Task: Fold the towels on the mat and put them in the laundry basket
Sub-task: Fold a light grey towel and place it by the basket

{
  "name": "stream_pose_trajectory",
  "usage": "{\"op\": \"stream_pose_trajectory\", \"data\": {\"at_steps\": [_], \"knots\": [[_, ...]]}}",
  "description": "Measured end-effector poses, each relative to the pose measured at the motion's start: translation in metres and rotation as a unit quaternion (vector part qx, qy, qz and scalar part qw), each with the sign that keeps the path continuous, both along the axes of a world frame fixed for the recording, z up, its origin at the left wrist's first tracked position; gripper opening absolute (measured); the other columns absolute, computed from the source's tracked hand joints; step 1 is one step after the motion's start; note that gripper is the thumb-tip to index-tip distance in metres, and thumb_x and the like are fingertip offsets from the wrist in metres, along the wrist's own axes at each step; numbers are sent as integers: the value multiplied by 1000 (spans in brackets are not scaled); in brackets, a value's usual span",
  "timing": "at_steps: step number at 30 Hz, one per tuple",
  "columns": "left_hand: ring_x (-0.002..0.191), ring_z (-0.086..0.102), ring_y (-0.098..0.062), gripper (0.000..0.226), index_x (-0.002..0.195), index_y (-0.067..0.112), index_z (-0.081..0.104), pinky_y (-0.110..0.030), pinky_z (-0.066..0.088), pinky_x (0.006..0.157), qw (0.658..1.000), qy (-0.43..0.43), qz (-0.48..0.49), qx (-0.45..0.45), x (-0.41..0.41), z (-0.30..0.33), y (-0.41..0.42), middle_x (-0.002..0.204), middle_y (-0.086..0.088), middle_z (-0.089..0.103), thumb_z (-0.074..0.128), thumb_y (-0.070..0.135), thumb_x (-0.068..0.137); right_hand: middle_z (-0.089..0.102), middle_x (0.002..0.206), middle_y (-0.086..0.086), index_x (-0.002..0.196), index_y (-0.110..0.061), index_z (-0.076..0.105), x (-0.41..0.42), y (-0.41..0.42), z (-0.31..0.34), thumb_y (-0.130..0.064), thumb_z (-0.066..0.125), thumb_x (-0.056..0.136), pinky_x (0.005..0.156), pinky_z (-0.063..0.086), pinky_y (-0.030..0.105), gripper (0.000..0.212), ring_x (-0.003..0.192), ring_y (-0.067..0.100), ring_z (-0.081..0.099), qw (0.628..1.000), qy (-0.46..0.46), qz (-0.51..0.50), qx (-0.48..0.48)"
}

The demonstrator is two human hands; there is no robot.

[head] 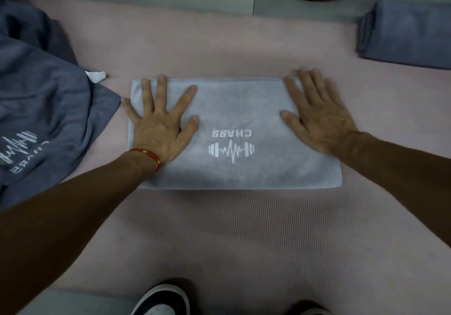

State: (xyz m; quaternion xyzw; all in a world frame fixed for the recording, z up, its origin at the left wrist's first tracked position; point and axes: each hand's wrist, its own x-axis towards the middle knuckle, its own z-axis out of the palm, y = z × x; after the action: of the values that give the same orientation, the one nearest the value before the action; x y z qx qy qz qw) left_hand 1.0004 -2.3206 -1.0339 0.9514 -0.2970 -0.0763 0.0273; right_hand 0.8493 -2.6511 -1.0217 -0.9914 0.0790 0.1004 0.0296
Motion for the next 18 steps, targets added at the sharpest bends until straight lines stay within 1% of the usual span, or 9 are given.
{"op": "stream_pose_trajectory", "data": {"at_steps": [3, 6, 8, 9, 11, 12, 15, 16, 18], "knots": [[152, -14, -39, 65, 154, 53, -4, -75, -3, 113, 1000, 12, -6, 2, 2, 2, -1, 168, -5, -12, 17, 72, 95, -8, 170, 4, 161, -24, -9, -8, -10, -2, -66, 5, 101, 124, 4, 57, 75, 156, 30, -5, 997, -3, -76, 15], [151, -16, -40, 66, 155, 51, -7, -75, -6, 112, 1000, 17, -2, 18, 2, 7, -2, 167, -7, -14, 13, 72, 96, -6, 170, 8, 161, -20, -10, -9, 1, 4, -68, 6, 99, 123, 9, 60, 80, 155, 35, 0, 989, 12, -147, 25], [152, -14, -40, 66, 157, 44, -7, -75, -5, 112, 1000, -3, -18, 18, -10, 14, 2, 167, -8, -13, 13, 66, 98, 6, 168, 13, 160, -15, -12, -14, 12, 15, -69, 12, 99, 120, 17, 59, 85, 153, 37, 11, 982, 15, -182, 48], [152, -13, -39, 65, 158, 41, -5, -75, -4, 112, 999, -18, -49, 11, -23, 17, 6, 168, -8, -11, 15, 63, 100, 15, 166, 15, 160, -12, -11, -20, 17, 21, -68, 15, 100, 117, 23, 57, 86, 149, 37, 20, 982, 11, -177, 56], [153, -10, -37, 64, 159, 37, 0, -75, -1, 113, 993, -38, -115, 1, -60, 18, 17, 168, -5, -8, 19, 57, 102, 32, 159, 17, 160, -9, -4, -33, 23, 31, -62, 23, 103, 111, 31, 54, 83, 141, 37, 33, 983, 7, -170, 68], [154, -7, -36, 63, 160, 37, 3, -75, 1, 112, 992, -35, -123, -2, -77, 16, 22, 169, -4, -6, 20, 55, 102, 36, 156, 17, 160, -8, 1, -39, 23, 34, -58, 26, 104, 109, 33, 54, 80, 137, 38, 37, 982, 5, -176, 68], [154, -3, -35, 61, 160, 37, 8, -76, 3, 111, 996, -3, -89, -4, -98, 6, 26, 169, -4, 1, 20, 53, 102, 44, 146, 21, 156, -4, 20, -48, 22, 35, -48, 40, 104, 99, 41, 55, 71, 126, 41, 42, 982, 1, -187, 33], [154, -2, -36, 61, 160, 37, 8, -77, 3, 111, 997, 4, -82, 5, -97, 5, 25, 169, -4, 2, 18, 54, 102, 45, 141, 22, 152, -4, 27, -48, 23, 34, -45, 45, 103, 96, 43, 54, 67, 123, 41, 43, 981, -3, -192, 38], [153, 0, -39, 63, 160, 35, 9, -78, 6, 109, 996, 3, -89, 25, -94, 8, 23, 168, -7, 3, 18, 54, 101, 47, 136, 22, 146, -3, 36, -43, 25, 37, -40, 57, 99, 98, 43, 49, 64, 122, 39, 45, 969, -18, -231, 82]]}}
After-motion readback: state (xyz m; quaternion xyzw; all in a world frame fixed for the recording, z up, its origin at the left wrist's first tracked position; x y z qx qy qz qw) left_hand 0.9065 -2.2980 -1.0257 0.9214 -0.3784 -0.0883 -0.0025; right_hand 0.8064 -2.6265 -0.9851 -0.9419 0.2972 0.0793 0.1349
